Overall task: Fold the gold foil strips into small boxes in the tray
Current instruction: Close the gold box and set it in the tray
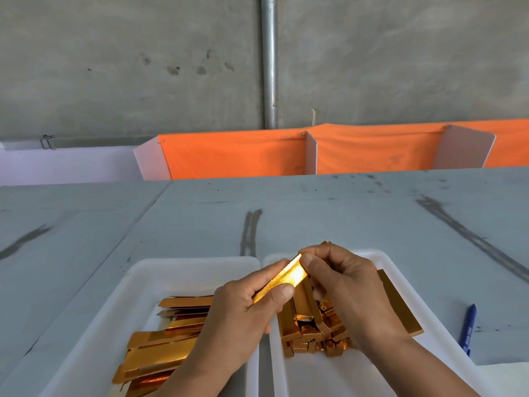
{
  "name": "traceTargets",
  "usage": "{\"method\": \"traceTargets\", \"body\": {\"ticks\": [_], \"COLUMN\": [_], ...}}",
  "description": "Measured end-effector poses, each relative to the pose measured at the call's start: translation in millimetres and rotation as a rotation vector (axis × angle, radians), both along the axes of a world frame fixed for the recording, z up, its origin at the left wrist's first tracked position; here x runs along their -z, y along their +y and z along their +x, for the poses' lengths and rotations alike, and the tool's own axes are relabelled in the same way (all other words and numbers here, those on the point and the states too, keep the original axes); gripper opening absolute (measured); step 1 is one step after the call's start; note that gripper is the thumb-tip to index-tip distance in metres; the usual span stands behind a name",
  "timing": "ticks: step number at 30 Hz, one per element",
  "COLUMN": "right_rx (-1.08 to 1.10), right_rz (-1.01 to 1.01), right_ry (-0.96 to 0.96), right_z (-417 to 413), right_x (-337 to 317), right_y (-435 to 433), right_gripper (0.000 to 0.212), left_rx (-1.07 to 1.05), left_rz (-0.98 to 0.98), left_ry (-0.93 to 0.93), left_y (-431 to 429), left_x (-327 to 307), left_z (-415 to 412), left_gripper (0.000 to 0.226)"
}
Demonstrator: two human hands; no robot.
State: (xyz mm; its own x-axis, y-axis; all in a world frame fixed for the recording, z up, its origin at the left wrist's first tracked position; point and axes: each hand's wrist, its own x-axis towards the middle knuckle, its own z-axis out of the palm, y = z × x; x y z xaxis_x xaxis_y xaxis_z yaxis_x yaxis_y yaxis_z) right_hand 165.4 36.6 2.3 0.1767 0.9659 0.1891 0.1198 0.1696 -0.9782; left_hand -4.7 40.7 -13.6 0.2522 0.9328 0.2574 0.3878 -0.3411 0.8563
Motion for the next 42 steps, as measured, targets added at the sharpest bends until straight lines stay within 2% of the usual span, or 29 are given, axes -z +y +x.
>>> {"method": "traceTargets", "body": {"ticks": [3,8,12,15,18,20,23,25,28,30,33,37,42], "right_rx": [-0.024,-0.124,-0.102,-0.030,0.198,0.370,0.536,0.573,0.577,0.575,0.511,0.302,0.028], "right_rz": [-0.010,-0.013,0.024,0.094,0.145,0.120,0.002,-0.082,-0.123,-0.072,0.116,0.355,0.460], "right_ry": [0.074,-0.022,0.000,0.034,0.031,-0.213,-0.660,-0.854,-1.038,-1.074,-0.957,-0.887,-0.935], "right_z": [-2,-11,-12,-3,26,49,68,69,66,62,52,29,4], "right_x": [-1,3,4,-6,-21,-23,-12,-5,2,2,-2,-7,-4], "right_y": [0,-3,-3,-4,-2,4,16,21,21,19,17,4,-5], "right_gripper": [0.012,0.021,0.024,0.031,0.039,0.041,0.039,0.036,0.035,0.033,0.027,0.021,0.019], "left_rx": [-0.044,-0.051,0.010,0.025,-0.169,-0.379,-0.510,-0.502,-0.442,-0.379,-0.331,-0.355,-0.408], "left_rz": [-0.006,-0.042,-0.045,-0.043,-0.020,0.021,-0.050,-0.155,-0.286,-0.327,-0.330,-0.217,-0.084], "left_ry": [-0.049,-0.087,-0.111,-0.114,-0.118,0.080,0.474,0.586,0.677,0.785,0.875,0.904,0.883], "left_y": [1,0,-1,-1,6,14,23,27,29,30,32,32,31], "left_x": [0,0,0,-3,-6,-7,1,8,18,23,31,39,45], "left_z": [1,3,5,3,-10,-20,-36,-45,-52,-51,-50,-45,-40], "left_gripper": [0.037,0.041,0.047,0.046,0.039,0.028,0.034,0.044,0.056,0.056,0.054,0.051,0.039]}}
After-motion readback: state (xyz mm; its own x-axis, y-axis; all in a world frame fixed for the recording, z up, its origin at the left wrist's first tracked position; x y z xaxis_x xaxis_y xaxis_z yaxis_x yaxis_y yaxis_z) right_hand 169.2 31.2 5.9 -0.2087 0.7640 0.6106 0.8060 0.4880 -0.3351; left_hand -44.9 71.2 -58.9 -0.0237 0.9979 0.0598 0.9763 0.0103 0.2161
